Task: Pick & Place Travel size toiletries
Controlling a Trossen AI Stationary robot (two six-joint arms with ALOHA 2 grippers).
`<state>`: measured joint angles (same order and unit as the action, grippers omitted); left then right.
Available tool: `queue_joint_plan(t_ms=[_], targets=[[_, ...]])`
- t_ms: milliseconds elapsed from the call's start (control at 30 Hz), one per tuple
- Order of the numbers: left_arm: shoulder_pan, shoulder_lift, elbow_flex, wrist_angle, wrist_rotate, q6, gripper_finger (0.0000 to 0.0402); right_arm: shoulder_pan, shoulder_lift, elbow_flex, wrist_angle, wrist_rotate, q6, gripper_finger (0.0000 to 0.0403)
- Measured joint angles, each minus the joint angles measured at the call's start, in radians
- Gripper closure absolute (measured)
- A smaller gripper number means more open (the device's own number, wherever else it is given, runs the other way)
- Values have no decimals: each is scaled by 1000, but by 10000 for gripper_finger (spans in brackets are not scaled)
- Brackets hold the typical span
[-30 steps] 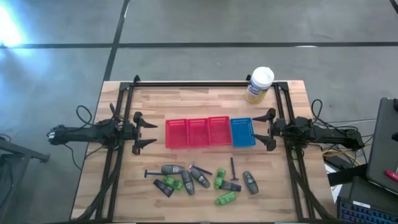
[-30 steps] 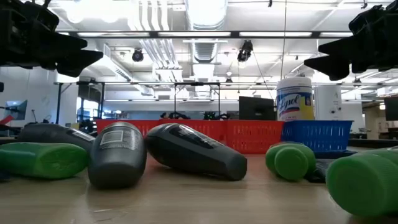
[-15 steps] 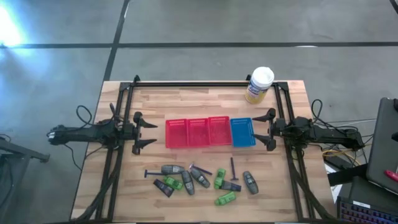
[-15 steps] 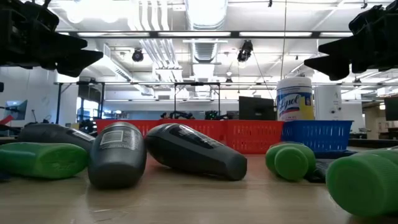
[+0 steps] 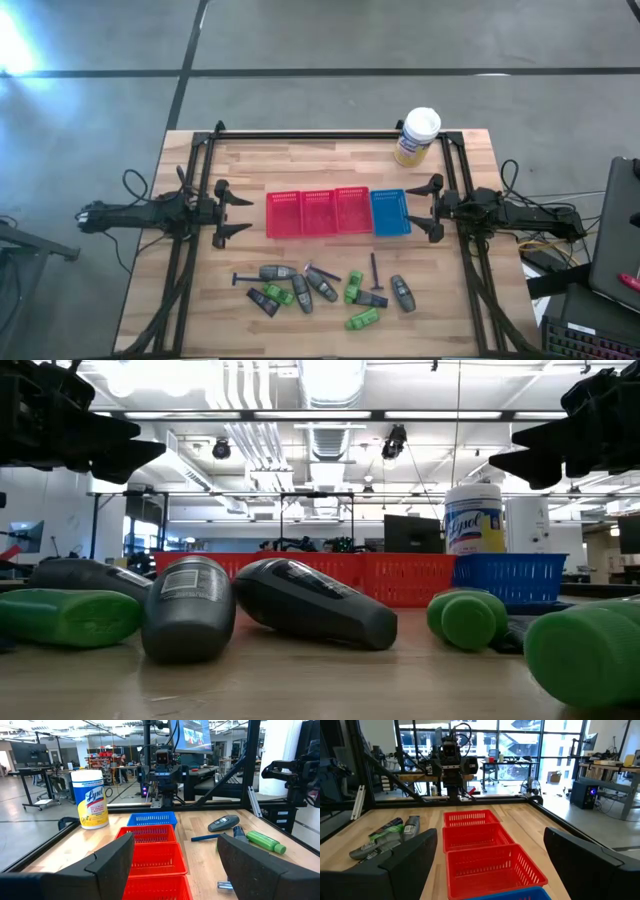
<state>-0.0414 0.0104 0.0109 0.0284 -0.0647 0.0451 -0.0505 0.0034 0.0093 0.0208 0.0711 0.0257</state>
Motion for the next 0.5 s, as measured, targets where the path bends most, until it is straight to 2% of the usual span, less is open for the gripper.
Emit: queue_joint_plan(t_ms=[167,200,367,500], targets=[[0,0,0,0,0,0,110,0,0,0,0,0,8,39],[0,0,0,0,0,0,110,0,0,0,3,-1,60,39],[-1,0,0,0,0,0,110,2,-1,0,22,6,556,39],[-1,0,0,0,0,0,110,2,0,0,11,6,848,39]])
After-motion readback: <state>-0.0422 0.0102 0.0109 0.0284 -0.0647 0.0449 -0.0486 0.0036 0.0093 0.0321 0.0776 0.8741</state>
